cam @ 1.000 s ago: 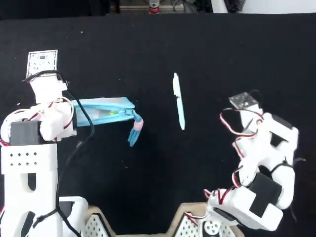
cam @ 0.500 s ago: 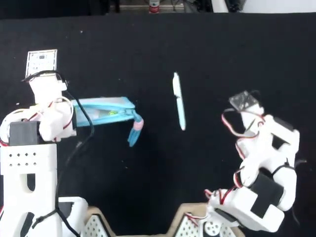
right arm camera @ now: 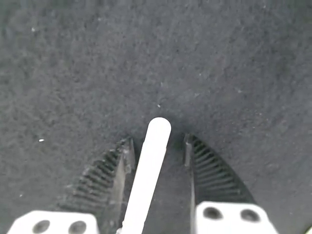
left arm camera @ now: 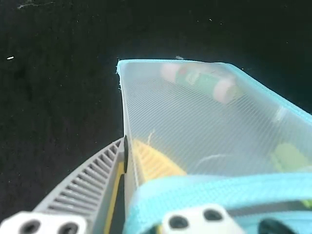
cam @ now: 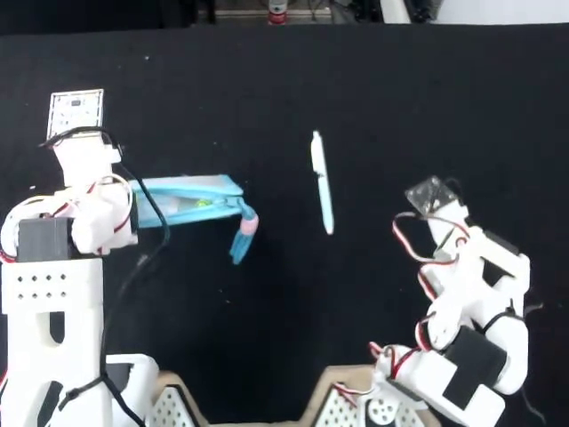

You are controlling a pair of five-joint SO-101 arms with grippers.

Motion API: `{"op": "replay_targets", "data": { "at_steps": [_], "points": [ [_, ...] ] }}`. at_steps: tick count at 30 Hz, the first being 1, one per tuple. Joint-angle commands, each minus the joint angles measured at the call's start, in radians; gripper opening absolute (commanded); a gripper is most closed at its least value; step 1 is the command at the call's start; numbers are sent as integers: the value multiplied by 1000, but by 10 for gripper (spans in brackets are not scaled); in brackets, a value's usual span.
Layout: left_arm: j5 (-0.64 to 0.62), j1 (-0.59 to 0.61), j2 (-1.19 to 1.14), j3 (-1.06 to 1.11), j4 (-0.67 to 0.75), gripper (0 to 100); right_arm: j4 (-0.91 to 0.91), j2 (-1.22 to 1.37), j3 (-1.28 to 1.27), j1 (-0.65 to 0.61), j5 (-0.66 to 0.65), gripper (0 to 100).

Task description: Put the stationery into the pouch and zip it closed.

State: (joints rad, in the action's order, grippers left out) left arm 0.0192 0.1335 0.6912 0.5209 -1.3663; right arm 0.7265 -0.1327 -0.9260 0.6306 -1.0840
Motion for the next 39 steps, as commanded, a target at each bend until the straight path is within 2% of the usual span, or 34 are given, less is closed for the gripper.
{"op": "replay_targets", "data": {
  "at_steps": [1,7,10,14,18,21,28,32,39],
  "points": [
    [-11,-10,-8,35,14,30,-31,-2,-2,-21,63,162],
    [-11,-10,-8,35,14,30,-31,4,-7,-57,230,162],
    [-11,-10,-8,35,14,30,-31,4,-8,-54,230,138],
    [-11,-10,-8,35,14,30,-31,4,-10,-58,230,7],
    [-11,-10,-8,35,14,30,9,-15,13,-48,236,11],
    [-11,-10,-8,35,14,30,135,-73,97,-32,273,11],
    [-11,-12,-8,35,14,30,595,-272,341,-78,359,11],
    [-11,-12,-9,35,14,30,671,-423,400,-155,382,11],
    [-8,-12,-8,35,11,30,769,-737,404,-342,565,11]
  ]
}}
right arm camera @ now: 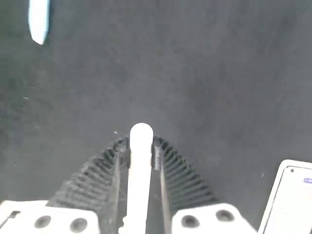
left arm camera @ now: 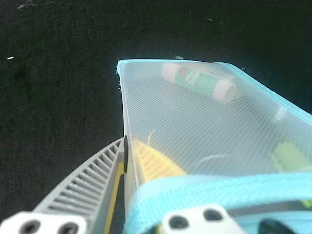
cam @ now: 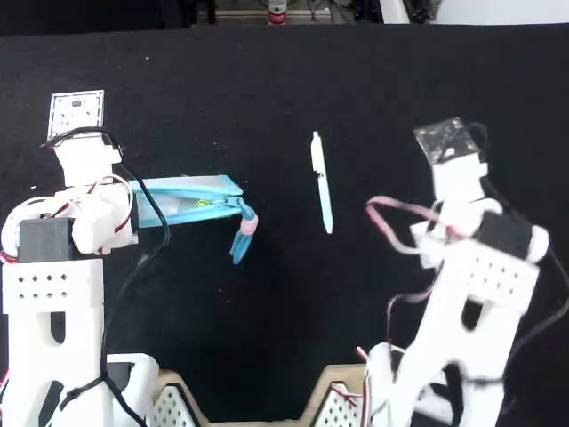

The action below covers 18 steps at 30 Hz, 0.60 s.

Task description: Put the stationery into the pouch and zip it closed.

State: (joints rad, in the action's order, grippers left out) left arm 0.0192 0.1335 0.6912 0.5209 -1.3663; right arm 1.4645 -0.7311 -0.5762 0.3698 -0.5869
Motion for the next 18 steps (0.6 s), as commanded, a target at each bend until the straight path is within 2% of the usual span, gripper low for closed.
{"op": "replay_targets", "data": {
  "at_steps": [1,7,10,15,18],
  "points": [
    [-8,-12,-8,35,12,30,32,-186,58,-115,101,11],
    [-6,-12,-9,35,12,30,-58,-450,101,-348,334,11],
    [-6,-12,-9,35,12,30,-135,-552,108,-508,454,11],
    [-6,-12,-9,35,12,30,-316,-645,99,-767,557,11],
    [-6,-12,-11,35,12,30,-434,-656,81,-896,575,11]
  ]
}}
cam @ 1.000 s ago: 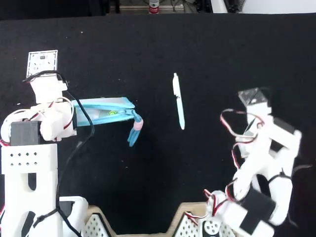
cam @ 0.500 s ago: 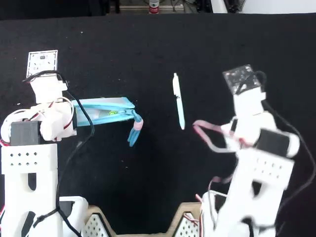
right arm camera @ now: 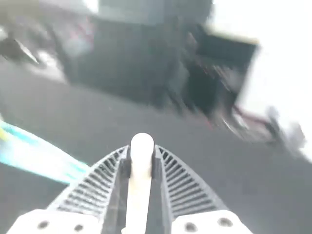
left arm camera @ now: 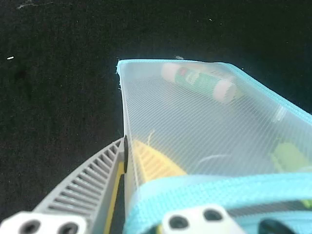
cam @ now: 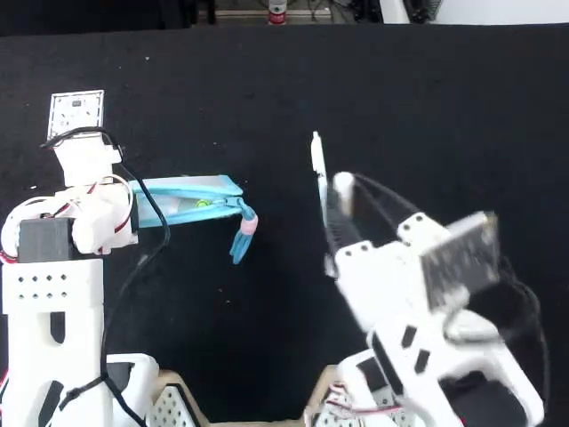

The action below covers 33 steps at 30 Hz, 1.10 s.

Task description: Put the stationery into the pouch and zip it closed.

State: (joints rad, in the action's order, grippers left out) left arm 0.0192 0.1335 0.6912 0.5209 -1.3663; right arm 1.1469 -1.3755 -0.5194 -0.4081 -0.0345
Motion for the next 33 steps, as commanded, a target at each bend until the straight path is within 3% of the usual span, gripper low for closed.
{"op": "replay_targets", "data": {
  "at_steps": [1,6,24,33],
  "points": [
    [-6,-12,-11,35,12,30,-161,-13,8,-155,23,11],
    [-6,-12,-11,35,12,30,-394,-12,-94,-288,18,11],
    [-6,-85,-8,65,14,30,-1033,-13,-512,-370,106,11],
    [-8,-91,-8,65,14,30,-1094,-10,-550,-350,104,11]
  ]
}}
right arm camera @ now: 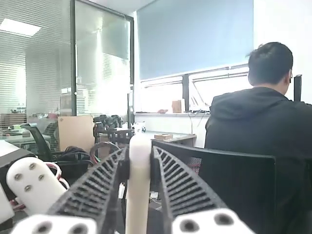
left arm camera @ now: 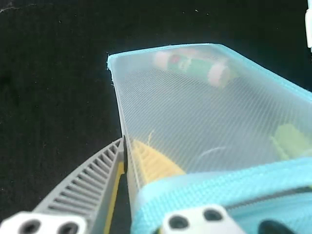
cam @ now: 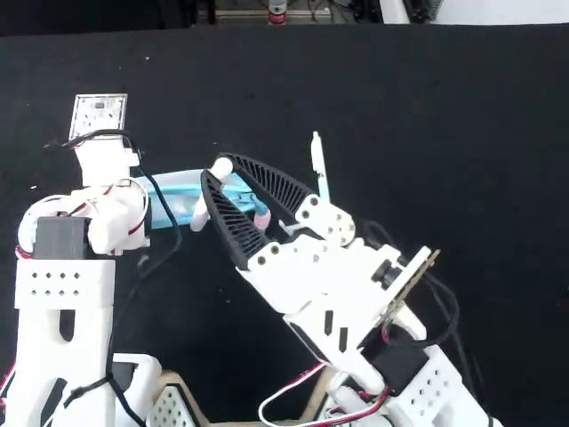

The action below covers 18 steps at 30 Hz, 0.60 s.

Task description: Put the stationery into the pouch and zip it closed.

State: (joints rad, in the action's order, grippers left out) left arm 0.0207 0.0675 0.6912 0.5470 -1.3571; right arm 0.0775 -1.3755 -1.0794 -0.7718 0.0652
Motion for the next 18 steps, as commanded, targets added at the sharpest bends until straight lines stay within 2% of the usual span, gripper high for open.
{"op": "replay_targets", "data": {
  "at_steps": [1,6,15,18],
  "points": [
    [-8,-25,-8,39,5,30,-26,-10,13,21,5,11],
    [-8,-25,-8,39,3,30,-121,-8,7,48,6,11],
    [-6,-27,-8,44,-2,30,-132,56,-73,63,6,11],
    [-6,-27,-8,45,-2,30,-190,99,-81,81,9,11]
  ]
}}
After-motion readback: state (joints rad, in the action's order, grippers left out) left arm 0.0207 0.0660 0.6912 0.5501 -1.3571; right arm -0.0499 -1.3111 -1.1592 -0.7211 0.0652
